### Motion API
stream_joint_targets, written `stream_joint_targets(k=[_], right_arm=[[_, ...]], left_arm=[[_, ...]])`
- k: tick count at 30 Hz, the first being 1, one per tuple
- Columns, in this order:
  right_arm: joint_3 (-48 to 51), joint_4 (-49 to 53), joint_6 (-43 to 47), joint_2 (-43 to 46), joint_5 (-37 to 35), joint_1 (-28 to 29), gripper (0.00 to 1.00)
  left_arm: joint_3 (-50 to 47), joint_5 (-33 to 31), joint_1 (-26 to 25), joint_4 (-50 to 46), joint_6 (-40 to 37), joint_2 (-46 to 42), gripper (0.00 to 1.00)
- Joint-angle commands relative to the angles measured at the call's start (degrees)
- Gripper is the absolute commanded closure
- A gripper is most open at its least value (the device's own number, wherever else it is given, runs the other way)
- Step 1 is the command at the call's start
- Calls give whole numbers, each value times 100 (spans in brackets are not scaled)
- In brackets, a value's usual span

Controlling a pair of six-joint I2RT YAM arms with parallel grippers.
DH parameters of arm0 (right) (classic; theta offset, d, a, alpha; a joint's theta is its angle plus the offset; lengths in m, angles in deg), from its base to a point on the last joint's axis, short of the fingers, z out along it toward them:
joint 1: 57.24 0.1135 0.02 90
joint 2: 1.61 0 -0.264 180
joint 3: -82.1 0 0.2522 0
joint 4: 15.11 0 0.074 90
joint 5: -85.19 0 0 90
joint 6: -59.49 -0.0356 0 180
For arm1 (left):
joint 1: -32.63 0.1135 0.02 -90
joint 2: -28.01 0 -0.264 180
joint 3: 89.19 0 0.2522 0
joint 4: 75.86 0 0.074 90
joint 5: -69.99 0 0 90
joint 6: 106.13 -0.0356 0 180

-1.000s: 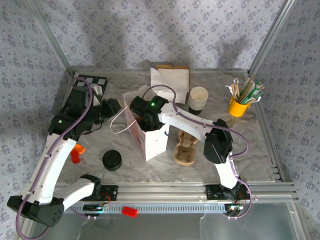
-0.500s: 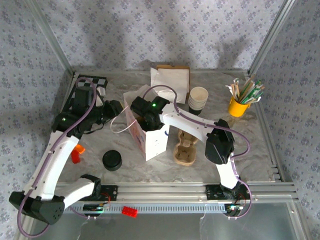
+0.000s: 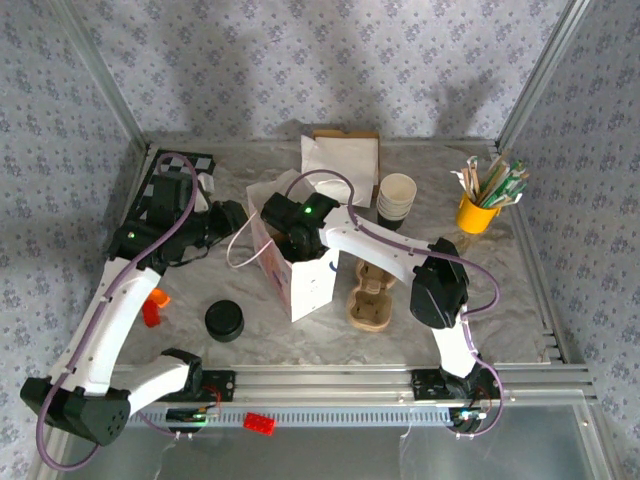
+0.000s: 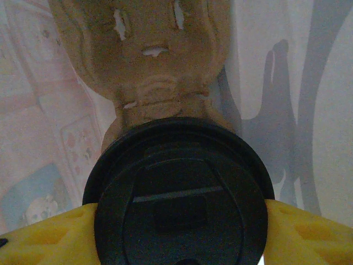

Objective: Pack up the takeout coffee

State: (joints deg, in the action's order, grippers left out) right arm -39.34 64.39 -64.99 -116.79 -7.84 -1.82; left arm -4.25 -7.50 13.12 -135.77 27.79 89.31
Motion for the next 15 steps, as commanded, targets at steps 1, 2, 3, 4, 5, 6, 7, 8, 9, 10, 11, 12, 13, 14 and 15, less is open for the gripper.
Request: stream_joint_targets(k=[1,2,3,4,5,6,7,8,9,10,11,12,13,14,15], right_arm=[[273,2,42,-443,-13,-56,35],[276,8,42,-453,-1,-56,35],[290,5,42,-462,-6,-57,35],[311,0,46,-469,-5,-61,35],[324,7,46,-478,0,-74,35],[333,31,44,-501,12,-82,35],[350,41,45,-514,20,-96,35],[369,36,44,-523,25,-93,35],[384,36,44,-532,35,-93,35],[390,42,39,-548,41,-109,35],[408,53,38,-558,56,-115,35],[413,49,42,-566,57,-116,35],[436,38,44,-567,59,-114,35],[449,29,46,-567,48,-119,35],[475,17,43,-576,52,-114,35]], left_arm=[[76,-55,-18,-12,-147,0,64],[85,-52,-18,-12,-156,5,64],[81,-59,-18,-23,-151,7,64],[81,-68,-18,-25,-150,7,64],[83,-62,-16,-26,-156,14,63],[89,-43,-18,-30,-161,14,64],[91,-36,-18,-34,-169,22,63],[106,-22,-23,-33,-180,23,63],[107,-14,-15,-33,-178,20,63],[107,-12,-18,-32,-181,31,63],[112,11,-18,-34,-190,39,63],[116,31,-26,-34,-206,56,63],[116,49,-27,-25,-213,72,63],[116,65,-27,-26,-221,83,63],[116,67,-27,-46,-228,99,63]])
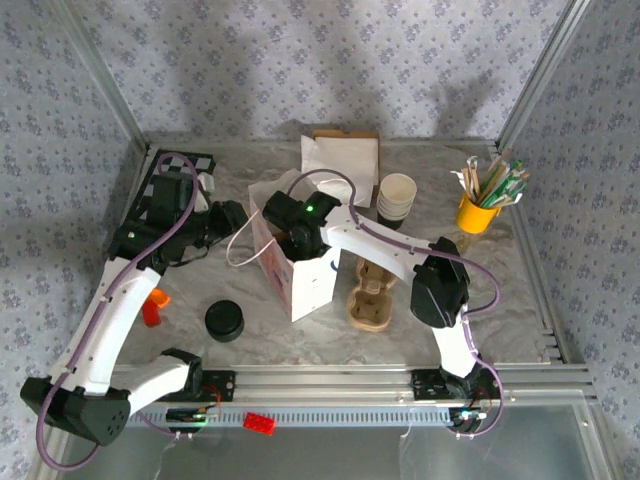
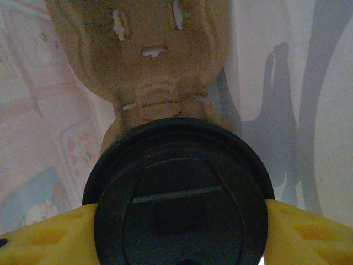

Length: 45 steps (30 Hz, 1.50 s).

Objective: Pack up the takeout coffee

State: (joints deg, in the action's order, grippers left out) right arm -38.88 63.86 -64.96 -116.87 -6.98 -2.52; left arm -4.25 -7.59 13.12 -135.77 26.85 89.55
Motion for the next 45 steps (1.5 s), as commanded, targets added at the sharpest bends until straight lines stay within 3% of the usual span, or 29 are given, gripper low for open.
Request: stream_joint_targets(k=[1,14,20,25,32,45], right_arm=[[446,69,42,-580,-42,-47,35],[410,123,45,-595,-211,-8,34],[323,174,53,-585,-231,-8,30],[162,260,53,-547,-313,23,29],[26,362,47,-502,-400,47,27],[-110,448,35,-401,-508,56,23]], left_arm=[[115,76,-31,-45,-140,76,63],[148,93,-115,-8,-108,79,63],[525,-260,-117,-223,-268,50,61],[866,-519,-106,-297,-346,193,57],[1371,-385,-105,-288,-647,791,47],[1408,-432,-106,-319,-879,1247,46]])
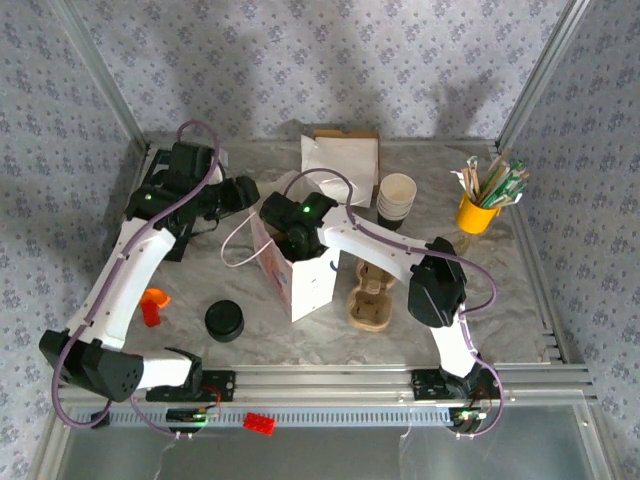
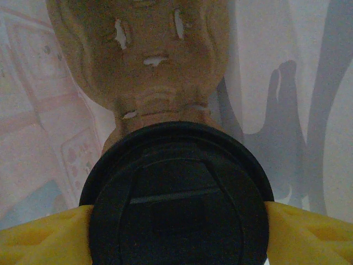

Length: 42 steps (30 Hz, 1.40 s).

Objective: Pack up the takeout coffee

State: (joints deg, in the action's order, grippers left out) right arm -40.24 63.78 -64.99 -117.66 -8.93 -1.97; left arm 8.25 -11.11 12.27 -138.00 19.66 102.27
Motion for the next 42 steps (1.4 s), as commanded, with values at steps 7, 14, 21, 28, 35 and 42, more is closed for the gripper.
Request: stream_joint_targets(k=[7,14,21,28,35,42], right_arm=[[-136,535,25,-304,-386,-3,18],[-275,624,20,-269,-416,-7,12],[-520,745,20,-269,-434,-11,5],[-661,834,19,-243,-476,-12,0],[-665,826,4,-186,-476,1,0],[-665,835,-8,-146,-496,-1,0]], left_arm=[[27,-215,12,-104,-173,-35,53],[-75,-119,76,-25,-134,-10,59],[-73,-80,76,14,-121,-4,61],[-16,-104,76,-6,-116,14,62],[16,-68,76,1,-99,28,62],[34,-71,77,-9,-105,55,62]])
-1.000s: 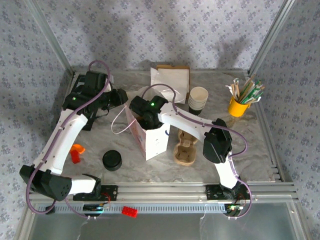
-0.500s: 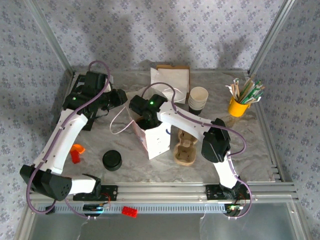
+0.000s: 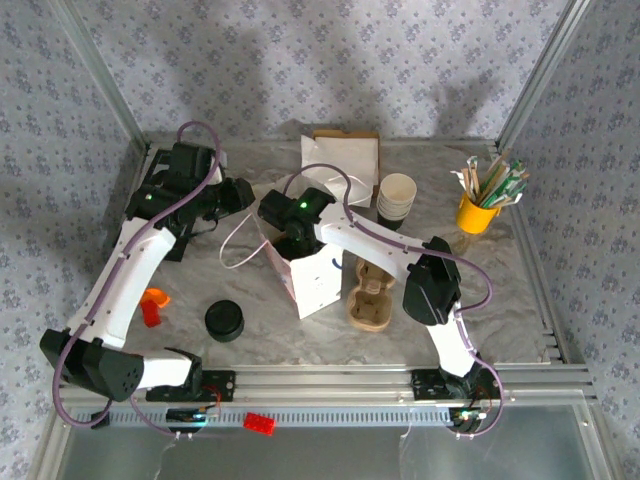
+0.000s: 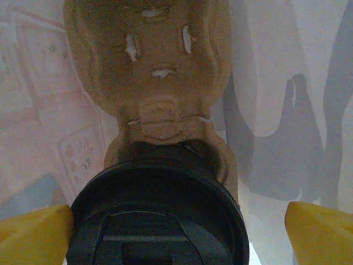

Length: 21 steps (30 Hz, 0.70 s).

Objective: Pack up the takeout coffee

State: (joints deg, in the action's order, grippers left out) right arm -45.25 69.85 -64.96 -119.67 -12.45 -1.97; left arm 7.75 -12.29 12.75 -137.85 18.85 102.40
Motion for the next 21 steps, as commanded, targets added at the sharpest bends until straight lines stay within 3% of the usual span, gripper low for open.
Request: stream_joint_targets(k=[1,21], right_arm=[[-166,228,-9,59,-141,14,0],[-338,314,-35,194,-239,54,0]], left_arm=[[95,56,28,-24,-18,41,62],[146,37,28,-22,-18,76,63]])
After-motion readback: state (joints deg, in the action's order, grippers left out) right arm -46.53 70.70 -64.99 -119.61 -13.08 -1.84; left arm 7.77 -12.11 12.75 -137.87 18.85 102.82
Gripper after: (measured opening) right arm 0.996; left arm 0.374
